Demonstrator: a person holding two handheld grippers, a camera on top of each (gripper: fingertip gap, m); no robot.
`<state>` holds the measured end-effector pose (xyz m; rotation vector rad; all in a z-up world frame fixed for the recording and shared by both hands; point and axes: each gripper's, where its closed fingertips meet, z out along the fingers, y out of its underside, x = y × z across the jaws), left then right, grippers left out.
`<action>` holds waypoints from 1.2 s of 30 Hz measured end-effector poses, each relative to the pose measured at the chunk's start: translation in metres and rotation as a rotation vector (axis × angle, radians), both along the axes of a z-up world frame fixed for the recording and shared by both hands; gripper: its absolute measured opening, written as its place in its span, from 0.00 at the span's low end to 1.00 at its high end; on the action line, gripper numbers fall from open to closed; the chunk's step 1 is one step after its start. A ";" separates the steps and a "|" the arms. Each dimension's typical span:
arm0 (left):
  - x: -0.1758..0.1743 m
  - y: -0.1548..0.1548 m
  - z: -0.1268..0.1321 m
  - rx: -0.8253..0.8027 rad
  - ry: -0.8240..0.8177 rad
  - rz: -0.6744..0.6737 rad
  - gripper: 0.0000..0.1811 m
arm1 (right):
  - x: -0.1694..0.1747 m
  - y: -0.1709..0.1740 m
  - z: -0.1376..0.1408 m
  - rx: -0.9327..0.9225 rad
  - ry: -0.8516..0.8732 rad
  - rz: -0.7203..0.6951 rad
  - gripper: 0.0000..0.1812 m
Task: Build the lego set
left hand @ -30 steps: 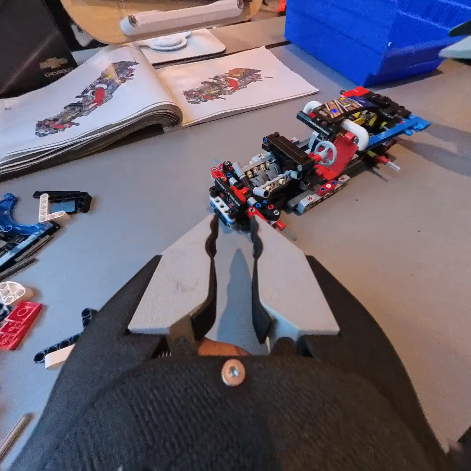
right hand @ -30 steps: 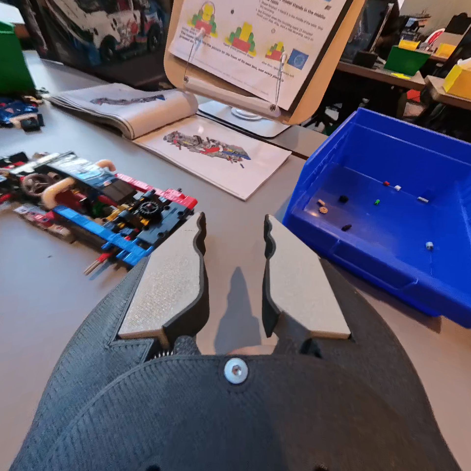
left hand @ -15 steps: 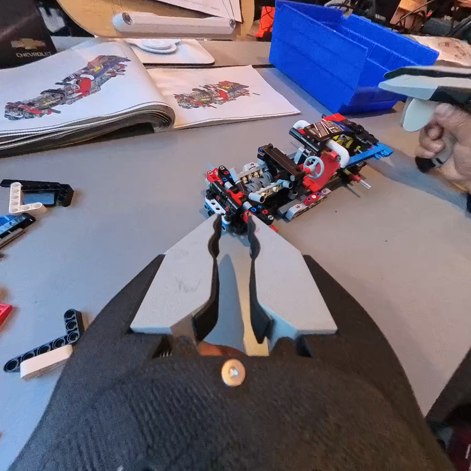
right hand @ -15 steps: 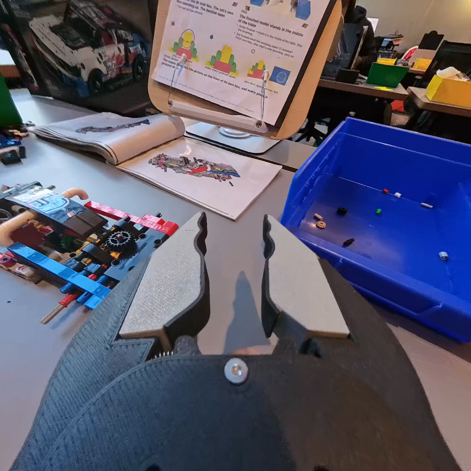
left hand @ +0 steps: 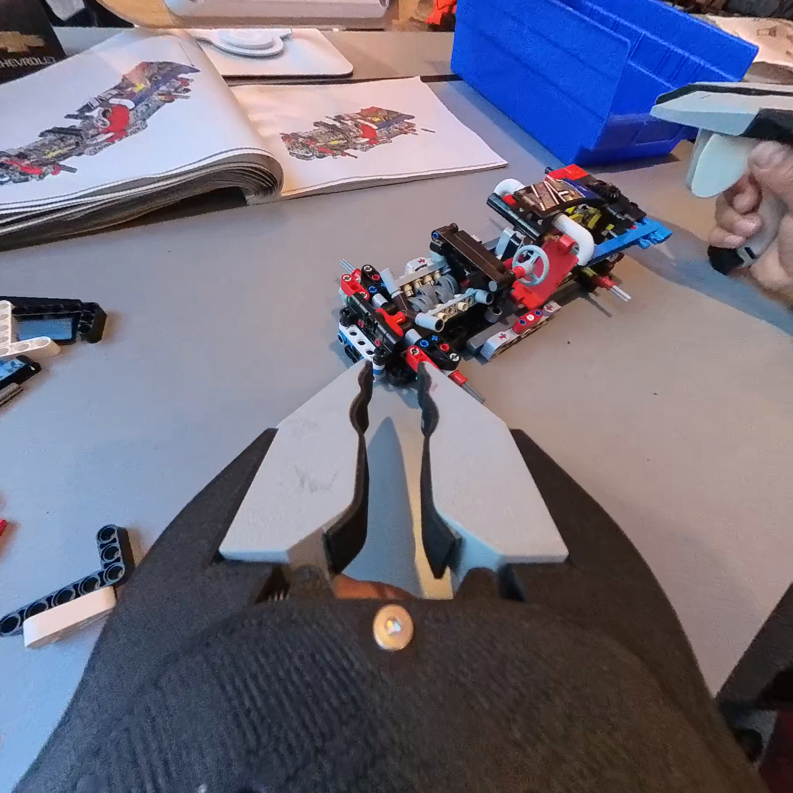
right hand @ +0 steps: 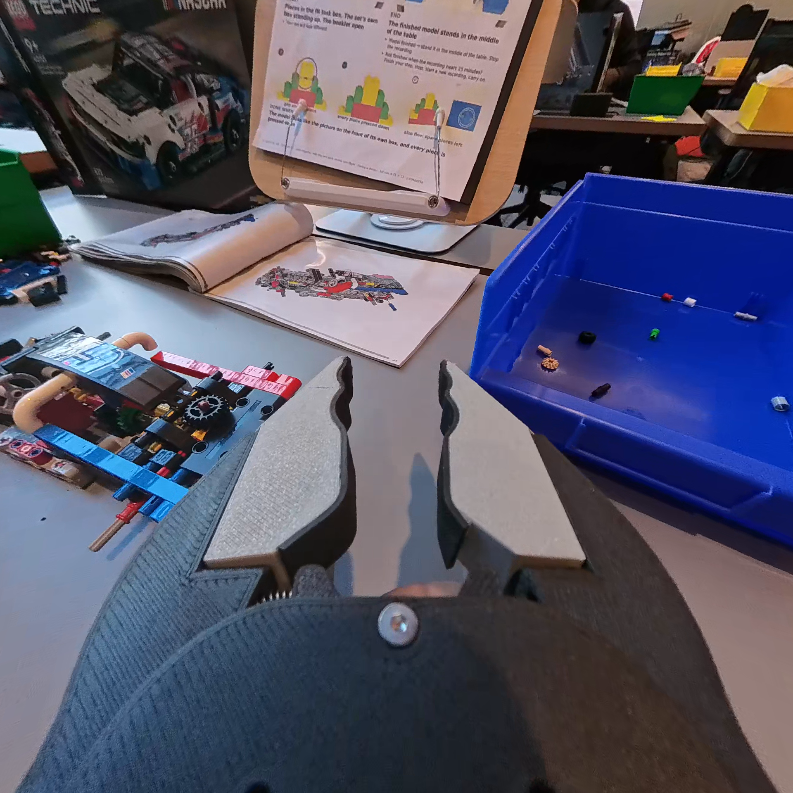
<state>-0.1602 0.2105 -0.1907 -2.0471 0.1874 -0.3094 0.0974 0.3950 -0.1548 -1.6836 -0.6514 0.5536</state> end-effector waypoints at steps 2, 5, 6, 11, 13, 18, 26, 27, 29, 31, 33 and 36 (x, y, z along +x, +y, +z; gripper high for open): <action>0.000 0.000 0.000 0.001 0.007 0.000 0.10 | 0.000 -0.001 0.000 -0.001 0.003 0.004 0.20; 0.001 0.000 0.000 0.007 0.022 0.000 0.10 | -0.002 -0.003 0.000 0.005 -0.001 0.007 0.20; 0.001 0.000 0.000 0.007 0.026 0.000 0.10 | -0.002 -0.003 0.000 0.007 -0.004 0.008 0.20; 0.001 0.000 0.000 0.007 0.024 0.001 0.10 | 0.000 -0.003 0.002 0.008 0.012 -0.002 0.19; 0.001 0.000 0.000 0.005 0.025 0.000 0.10 | 0.001 -0.002 0.001 -0.003 0.023 -0.002 0.19; 0.000 0.000 0.002 0.016 0.023 0.007 0.10 | 0.000 -0.003 0.001 -0.007 0.023 0.005 0.19; -0.053 -0.006 0.008 0.061 0.195 0.164 0.14 | -0.004 -0.007 0.000 -0.003 0.008 0.027 0.20; -0.064 -0.007 0.013 0.066 0.204 0.186 0.15 | -0.005 -0.007 0.000 -0.003 0.008 0.030 0.20; -0.077 -0.009 0.022 0.074 0.152 0.210 0.17 | -0.006 -0.008 0.000 -0.003 0.007 0.037 0.20; -0.084 -0.010 0.029 0.093 0.102 0.225 0.17 | -0.009 -0.010 0.000 -0.003 0.006 0.048 0.20; -0.088 -0.010 0.028 0.102 0.117 0.232 0.17 | -0.011 -0.011 0.000 -0.001 0.000 0.057 0.19; -0.090 -0.009 0.023 0.077 0.151 0.235 0.17 | -0.013 -0.012 0.000 0.001 -0.005 0.064 0.19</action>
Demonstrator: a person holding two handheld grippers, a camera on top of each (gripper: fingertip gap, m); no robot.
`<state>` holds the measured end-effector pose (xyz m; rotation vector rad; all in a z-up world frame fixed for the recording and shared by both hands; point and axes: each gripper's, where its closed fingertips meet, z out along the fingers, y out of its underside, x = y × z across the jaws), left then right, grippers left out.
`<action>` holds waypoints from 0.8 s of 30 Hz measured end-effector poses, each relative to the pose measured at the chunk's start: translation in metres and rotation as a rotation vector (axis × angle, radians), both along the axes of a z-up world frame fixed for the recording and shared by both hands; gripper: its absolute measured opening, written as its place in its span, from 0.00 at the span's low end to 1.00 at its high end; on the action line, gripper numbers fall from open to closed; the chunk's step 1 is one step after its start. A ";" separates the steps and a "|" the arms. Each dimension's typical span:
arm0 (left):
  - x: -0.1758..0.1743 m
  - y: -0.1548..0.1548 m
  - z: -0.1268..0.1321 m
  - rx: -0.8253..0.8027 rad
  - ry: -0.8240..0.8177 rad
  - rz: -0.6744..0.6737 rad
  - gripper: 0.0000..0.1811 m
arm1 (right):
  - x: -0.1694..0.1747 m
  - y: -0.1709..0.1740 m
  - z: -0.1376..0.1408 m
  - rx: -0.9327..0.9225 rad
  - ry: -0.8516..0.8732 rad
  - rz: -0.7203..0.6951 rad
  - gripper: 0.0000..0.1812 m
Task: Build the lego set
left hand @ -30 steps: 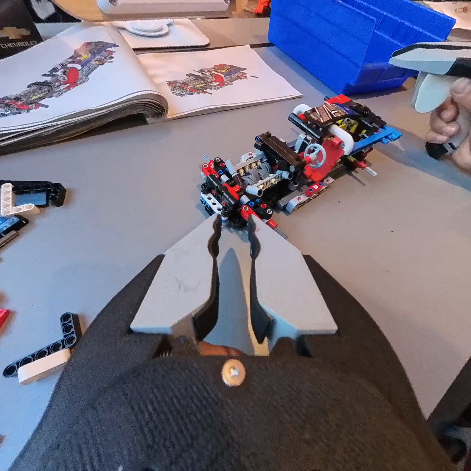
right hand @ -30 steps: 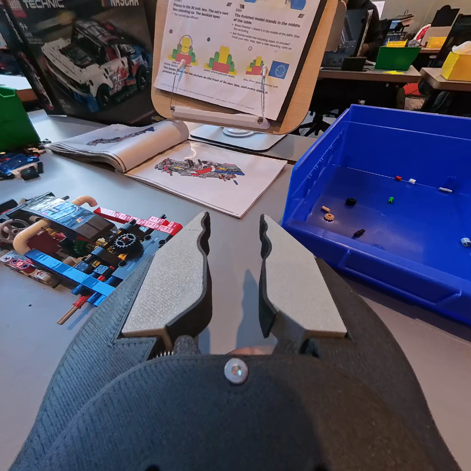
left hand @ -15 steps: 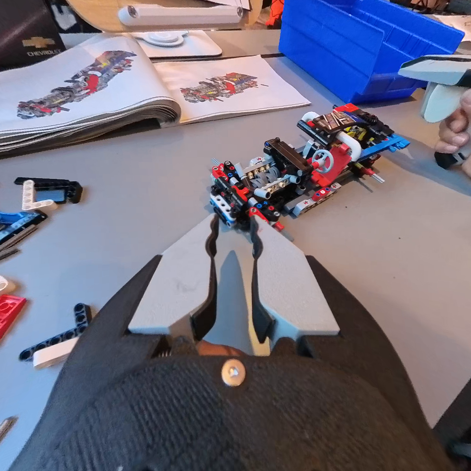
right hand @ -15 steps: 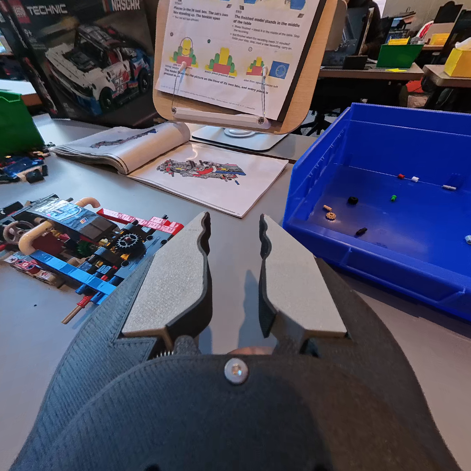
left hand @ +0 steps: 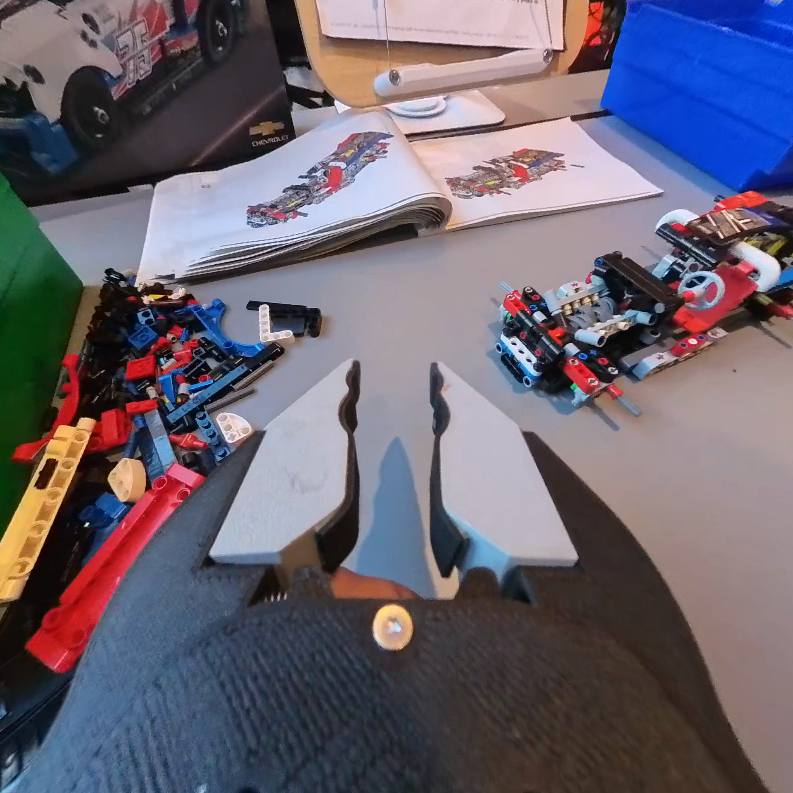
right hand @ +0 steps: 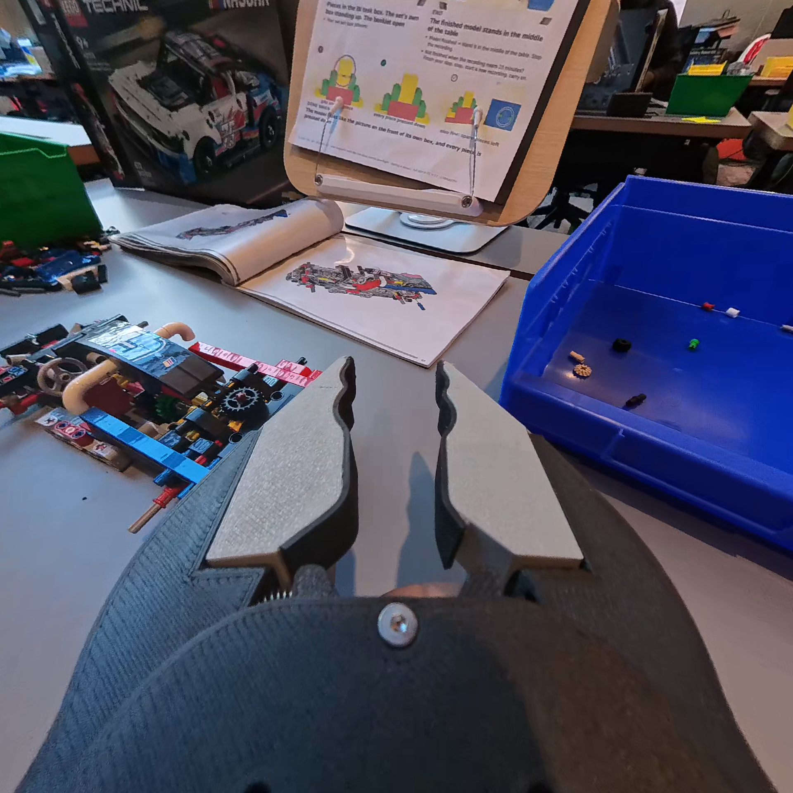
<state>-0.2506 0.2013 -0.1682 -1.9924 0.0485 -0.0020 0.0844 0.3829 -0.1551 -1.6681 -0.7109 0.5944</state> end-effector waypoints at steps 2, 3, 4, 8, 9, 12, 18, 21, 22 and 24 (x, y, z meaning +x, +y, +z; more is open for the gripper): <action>0.005 0.001 0.002 0.008 -0.027 -0.013 0.17 | 0.000 0.000 0.000 -0.003 0.001 0.000 0.19; 0.007 0.001 0.001 0.008 -0.038 -0.021 0.17 | 0.000 0.000 0.000 -0.006 0.001 -0.001 0.19; 0.008 0.001 -0.001 0.006 -0.040 -0.026 0.17 | 0.000 0.000 0.000 -0.008 0.002 0.000 0.19; 0.010 0.001 -0.010 -0.013 -0.021 -0.028 0.16 | 0.000 0.000 0.000 -0.003 0.000 -0.002 0.19; 0.010 0.001 -0.011 -0.011 -0.009 -0.027 0.16 | 0.000 0.001 0.000 -0.003 0.000 -0.003 0.19; 0.013 0.002 -0.014 -0.008 0.014 -0.033 0.16 | 0.001 0.001 0.000 -0.006 0.004 -0.007 0.18; 0.016 0.002 -0.014 -0.002 0.008 -0.051 0.14 | 0.003 0.003 -0.001 -0.009 -0.008 -0.020 0.14; 0.012 0.003 -0.014 -0.003 -0.028 -0.037 0.14 | 0.004 0.003 -0.002 -0.010 -0.009 -0.025 0.14; 0.012 0.003 -0.014 -0.004 -0.040 -0.036 0.14 | 0.004 0.003 -0.002 -0.011 -0.008 -0.026 0.14; 0.011 0.003 -0.013 0.000 -0.051 -0.034 0.14 | 0.004 0.003 -0.002 -0.014 -0.011 -0.026 0.13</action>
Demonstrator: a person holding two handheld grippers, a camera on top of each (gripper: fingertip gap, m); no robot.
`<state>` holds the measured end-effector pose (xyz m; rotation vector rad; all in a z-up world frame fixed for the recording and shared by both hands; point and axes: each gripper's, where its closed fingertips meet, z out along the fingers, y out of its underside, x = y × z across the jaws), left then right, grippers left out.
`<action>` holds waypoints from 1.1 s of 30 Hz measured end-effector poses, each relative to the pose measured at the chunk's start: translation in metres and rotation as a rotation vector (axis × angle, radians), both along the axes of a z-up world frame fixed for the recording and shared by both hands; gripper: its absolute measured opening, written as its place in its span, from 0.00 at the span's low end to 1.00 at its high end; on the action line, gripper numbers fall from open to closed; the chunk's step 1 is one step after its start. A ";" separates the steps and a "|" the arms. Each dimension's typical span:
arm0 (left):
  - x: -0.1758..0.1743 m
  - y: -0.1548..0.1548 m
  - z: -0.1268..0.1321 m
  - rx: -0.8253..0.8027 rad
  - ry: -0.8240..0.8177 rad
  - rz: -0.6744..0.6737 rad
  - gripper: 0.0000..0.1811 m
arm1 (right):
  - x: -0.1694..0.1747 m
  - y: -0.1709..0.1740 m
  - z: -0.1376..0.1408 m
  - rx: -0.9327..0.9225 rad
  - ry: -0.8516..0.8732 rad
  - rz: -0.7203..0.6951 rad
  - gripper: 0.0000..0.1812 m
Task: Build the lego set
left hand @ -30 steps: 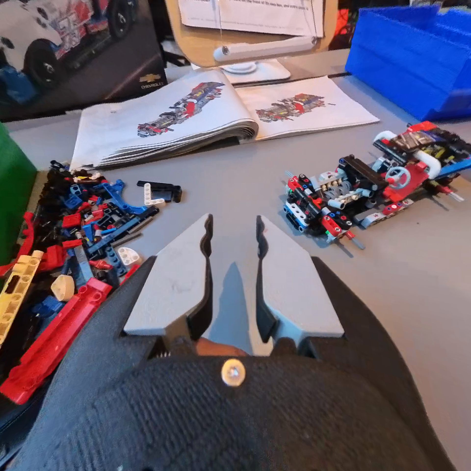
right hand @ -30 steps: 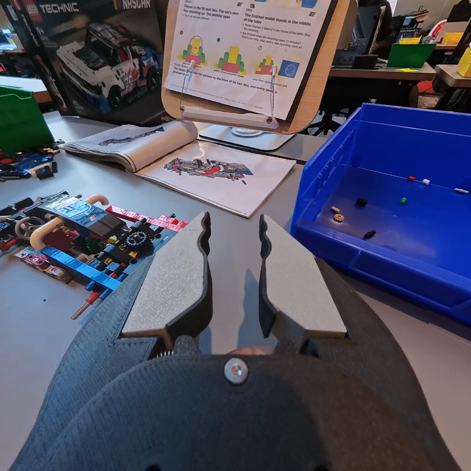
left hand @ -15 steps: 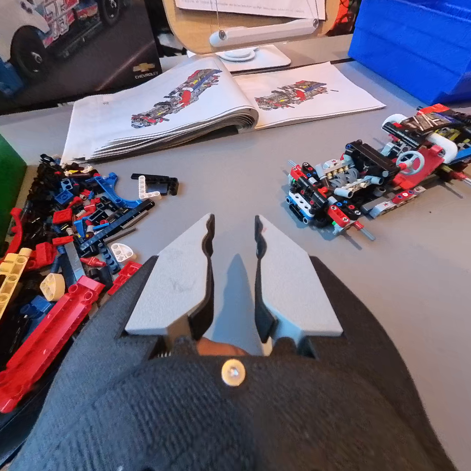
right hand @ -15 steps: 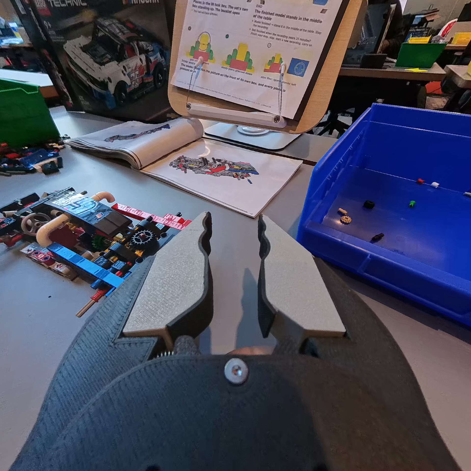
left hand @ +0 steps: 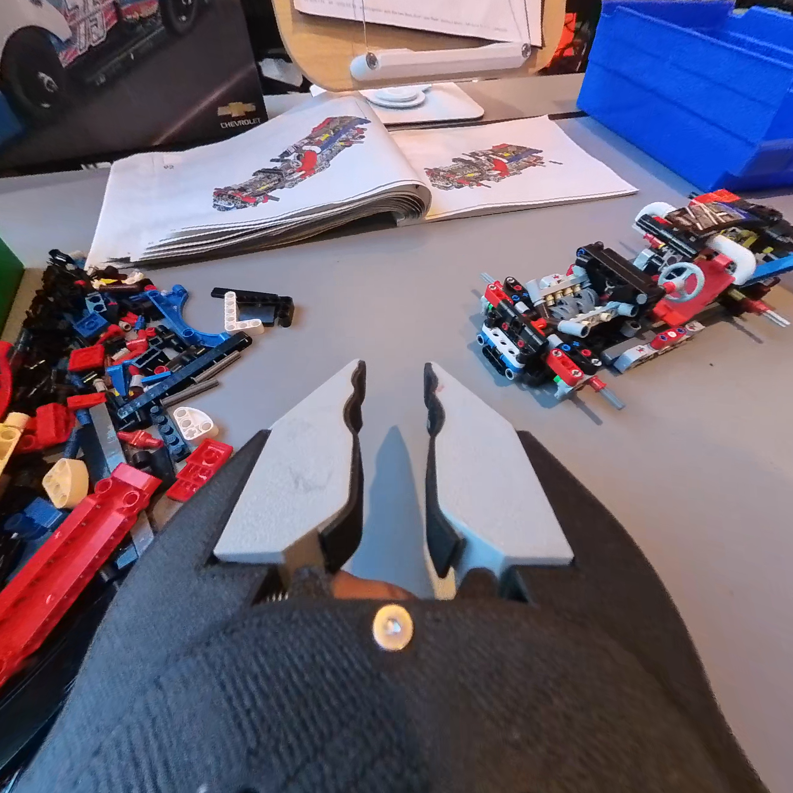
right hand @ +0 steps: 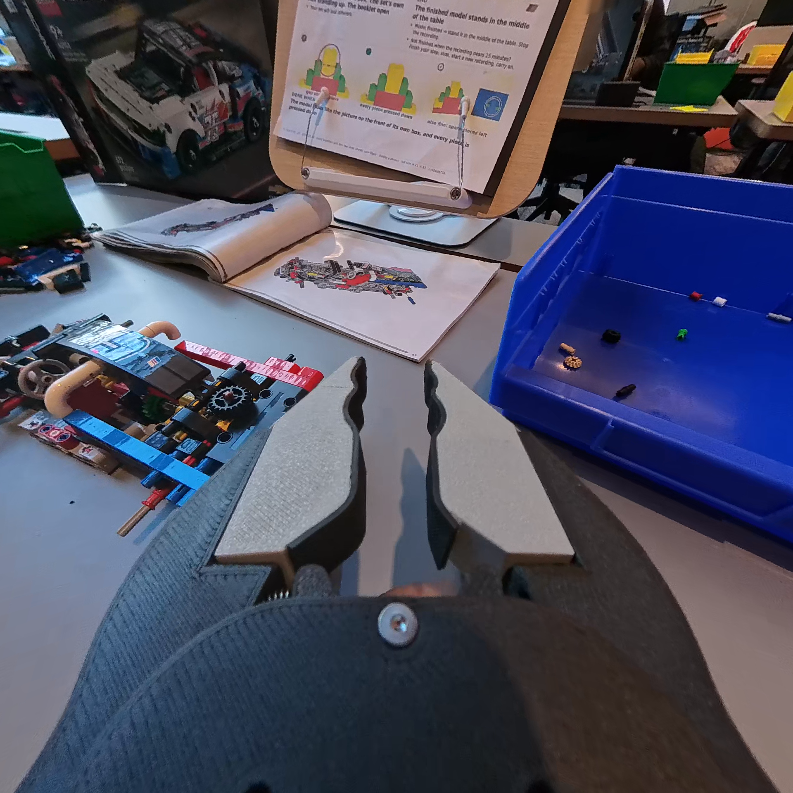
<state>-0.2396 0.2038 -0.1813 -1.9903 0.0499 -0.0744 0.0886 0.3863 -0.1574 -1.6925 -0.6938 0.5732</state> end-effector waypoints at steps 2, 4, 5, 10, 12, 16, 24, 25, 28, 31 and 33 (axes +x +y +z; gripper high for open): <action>0.001 0.000 0.000 0.002 0.010 -0.003 0.14 | 0.000 -0.001 -0.002 -0.006 -0.009 0.008 0.06; 0.002 0.000 0.000 -0.001 0.024 -0.007 0.14 | -0.001 -0.001 -0.002 -0.006 -0.013 0.013 0.00; 0.003 0.000 0.000 -0.001 0.028 -0.008 0.14 | -0.001 -0.002 -0.002 -0.005 -0.014 0.014 0.00; 0.003 0.000 0.000 0.003 0.024 -0.009 0.14 | 0.000 0.000 -0.003 -0.005 -0.026 0.001 0.00; 0.003 0.000 0.000 0.000 0.020 -0.012 0.14 | -0.001 -0.001 -0.003 -0.003 -0.026 0.005 0.00; 0.004 0.000 -0.001 -0.006 0.012 -0.018 0.14 | -0.005 -0.005 -0.005 -0.010 -0.040 0.045 0.00; 0.005 0.001 -0.004 -0.029 0.004 -0.028 0.14 | -0.012 -0.014 -0.015 0.032 -0.171 0.090 0.00; 0.005 0.001 -0.004 -0.029 0.003 -0.028 0.14 | -0.013 -0.015 -0.015 0.040 -0.184 0.095 0.00; 0.005 0.001 -0.005 -0.030 0.004 -0.030 0.14 | -0.016 -0.018 -0.019 0.045 -0.218 0.107 0.00; 0.005 0.001 -0.005 -0.035 0.003 -0.033 0.14 | -0.016 -0.017 -0.022 0.036 -0.238 0.096 0.00; 0.005 0.001 -0.005 -0.035 0.000 -0.035 0.14 | -0.015 -0.017 -0.024 0.032 -0.255 0.092 0.00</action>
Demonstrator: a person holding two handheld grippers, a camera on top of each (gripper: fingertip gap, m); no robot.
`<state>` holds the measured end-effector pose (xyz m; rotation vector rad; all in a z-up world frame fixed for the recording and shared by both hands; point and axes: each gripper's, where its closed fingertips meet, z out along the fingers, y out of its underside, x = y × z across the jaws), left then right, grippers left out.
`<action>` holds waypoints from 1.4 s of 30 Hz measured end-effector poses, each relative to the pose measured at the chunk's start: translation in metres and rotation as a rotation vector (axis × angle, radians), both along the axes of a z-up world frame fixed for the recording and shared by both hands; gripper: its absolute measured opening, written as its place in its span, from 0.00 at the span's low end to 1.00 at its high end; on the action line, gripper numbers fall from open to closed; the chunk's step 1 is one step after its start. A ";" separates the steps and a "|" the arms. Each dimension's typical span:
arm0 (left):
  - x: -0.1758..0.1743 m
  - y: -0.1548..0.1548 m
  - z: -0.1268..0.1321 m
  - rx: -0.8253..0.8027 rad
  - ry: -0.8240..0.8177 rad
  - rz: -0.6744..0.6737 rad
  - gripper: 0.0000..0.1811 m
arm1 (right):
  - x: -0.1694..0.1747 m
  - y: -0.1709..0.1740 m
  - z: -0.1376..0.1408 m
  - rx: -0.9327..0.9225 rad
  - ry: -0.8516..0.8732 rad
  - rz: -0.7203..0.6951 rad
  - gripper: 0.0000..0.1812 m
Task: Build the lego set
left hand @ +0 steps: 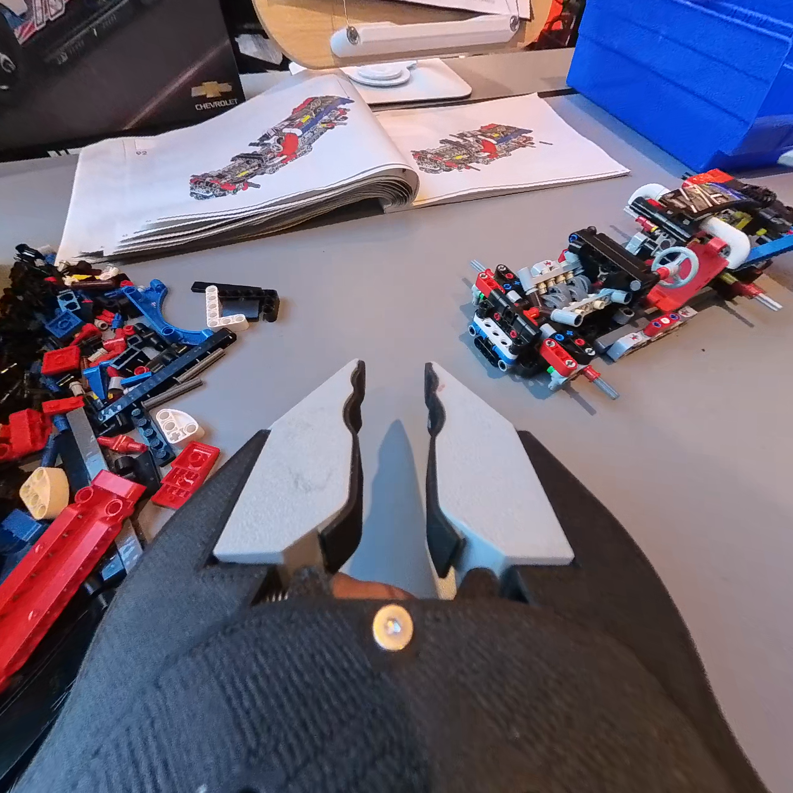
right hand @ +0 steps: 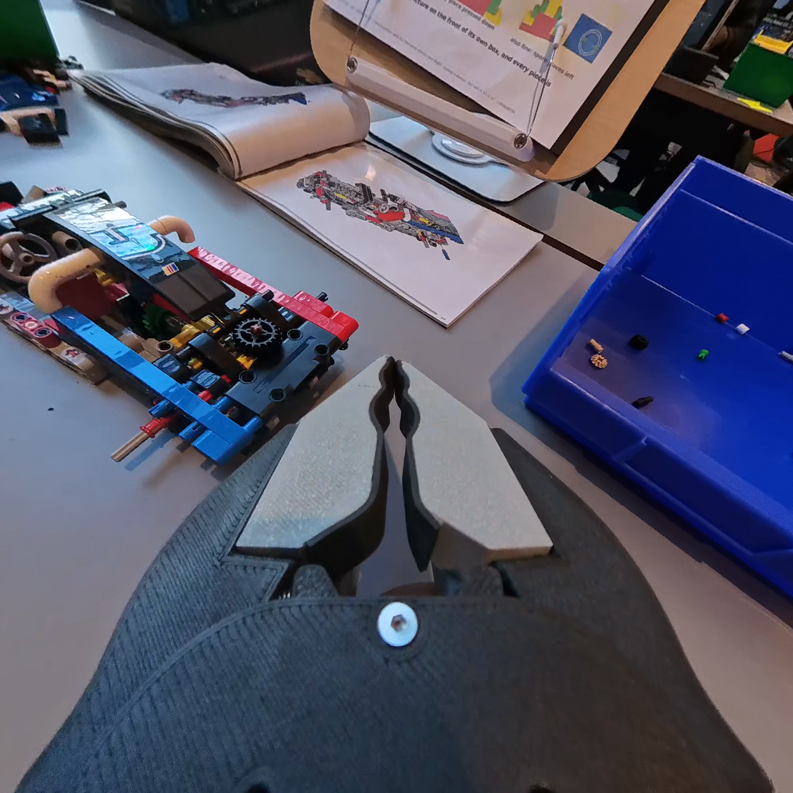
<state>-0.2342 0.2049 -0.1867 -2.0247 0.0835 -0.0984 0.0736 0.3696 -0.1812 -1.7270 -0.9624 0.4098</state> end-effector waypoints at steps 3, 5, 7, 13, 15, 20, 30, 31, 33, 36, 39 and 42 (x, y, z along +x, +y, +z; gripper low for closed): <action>0.001 0.000 -0.001 -0.010 -0.008 -0.007 0.14 | 0.000 -0.001 -0.003 0.007 -0.038 -0.009 0.00; 0.001 0.000 -0.002 -0.017 -0.014 -0.010 0.15 | -0.001 -0.002 -0.004 0.010 -0.054 -0.009 0.00; 0.001 0.000 -0.002 -0.015 -0.016 -0.009 0.15 | -0.001 -0.002 -0.005 0.012 -0.059 -0.006 0.00; 0.000 0.000 -0.001 -0.008 -0.008 -0.006 0.14 | 0.011 0.010 0.007 0.002 0.066 -0.078 0.00; 0.001 0.000 -0.001 -0.006 -0.006 -0.006 0.14 | 0.014 0.012 0.008 -0.029 0.111 -0.081 0.04; 0.001 0.000 -0.002 -0.011 -0.003 -0.007 0.14 | 0.016 0.012 0.012 -0.054 0.164 -0.066 0.00; 0.001 0.001 -0.003 -0.018 -0.004 -0.007 0.14 | 0.017 0.014 0.012 -0.069 0.182 -0.074 0.00; 0.001 0.001 -0.003 -0.020 -0.004 -0.010 0.13 | 0.018 0.014 0.012 -0.072 0.187 -0.077 0.00; 0.002 0.001 -0.003 -0.023 -0.004 -0.015 0.13 | 0.018 0.015 0.012 -0.079 0.196 -0.081 0.00; 0.003 0.001 -0.004 -0.025 -0.001 -0.020 0.13 | 0.019 0.016 0.012 -0.085 0.198 -0.085 0.00; 0.003 0.001 -0.004 -0.026 -0.002 -0.021 0.12 | 0.019 0.017 0.011 -0.085 0.195 -0.089 0.00; 0.003 0.001 -0.004 -0.028 -0.001 -0.021 0.12 | 0.019 0.017 0.012 -0.083 0.200 -0.093 0.00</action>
